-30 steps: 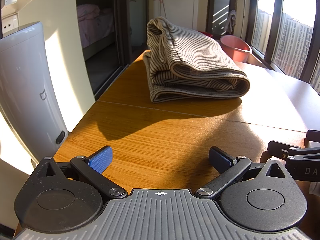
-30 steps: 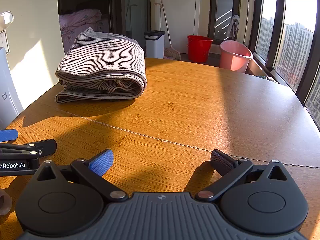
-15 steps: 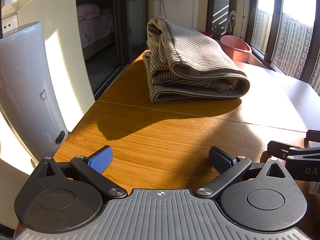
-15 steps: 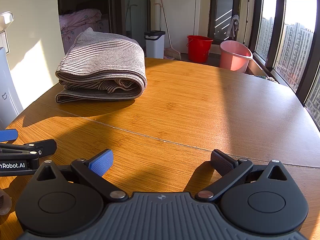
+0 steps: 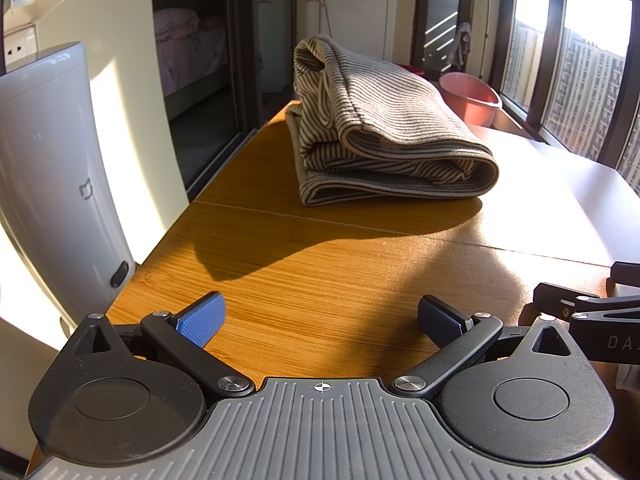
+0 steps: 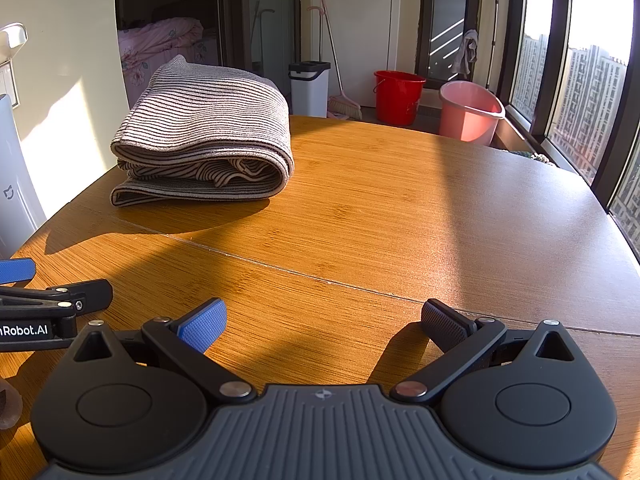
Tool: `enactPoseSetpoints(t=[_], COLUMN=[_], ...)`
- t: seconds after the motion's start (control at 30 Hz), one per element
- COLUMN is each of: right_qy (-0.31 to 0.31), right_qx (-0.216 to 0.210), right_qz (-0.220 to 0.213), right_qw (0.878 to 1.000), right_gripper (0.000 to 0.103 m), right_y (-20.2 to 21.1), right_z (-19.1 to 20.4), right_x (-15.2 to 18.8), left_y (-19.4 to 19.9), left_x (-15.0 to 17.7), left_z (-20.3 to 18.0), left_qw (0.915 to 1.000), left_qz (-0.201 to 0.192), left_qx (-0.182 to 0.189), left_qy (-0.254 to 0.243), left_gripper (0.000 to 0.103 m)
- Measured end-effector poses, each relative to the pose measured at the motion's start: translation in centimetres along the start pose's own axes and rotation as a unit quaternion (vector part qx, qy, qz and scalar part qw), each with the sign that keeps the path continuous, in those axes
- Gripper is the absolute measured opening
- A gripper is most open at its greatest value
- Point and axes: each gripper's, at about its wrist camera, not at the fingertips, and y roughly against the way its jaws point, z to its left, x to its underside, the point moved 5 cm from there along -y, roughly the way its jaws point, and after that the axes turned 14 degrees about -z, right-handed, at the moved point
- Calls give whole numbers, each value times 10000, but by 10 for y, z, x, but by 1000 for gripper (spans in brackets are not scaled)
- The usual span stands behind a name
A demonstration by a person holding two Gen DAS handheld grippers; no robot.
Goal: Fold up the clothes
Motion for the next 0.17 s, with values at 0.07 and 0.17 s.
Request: enactPoseSetpoints(t=[0.07, 0.17], right_qy=[-2, -8], right_qx=[11, 35], right_qz=[-4, -12], right_qw=[10000, 10000], right_gripper=[103, 103], right_y=[1, 1], right_z=[0, 1], right_x=[0, 0], left_y=[1, 3], left_x=[-1, -3], left_z=[2, 7], left_qw=[10000, 9991], left_qz=[-27, -108], left_qx=[43, 261], left_qy=[70, 313], left_gripper=[103, 103])
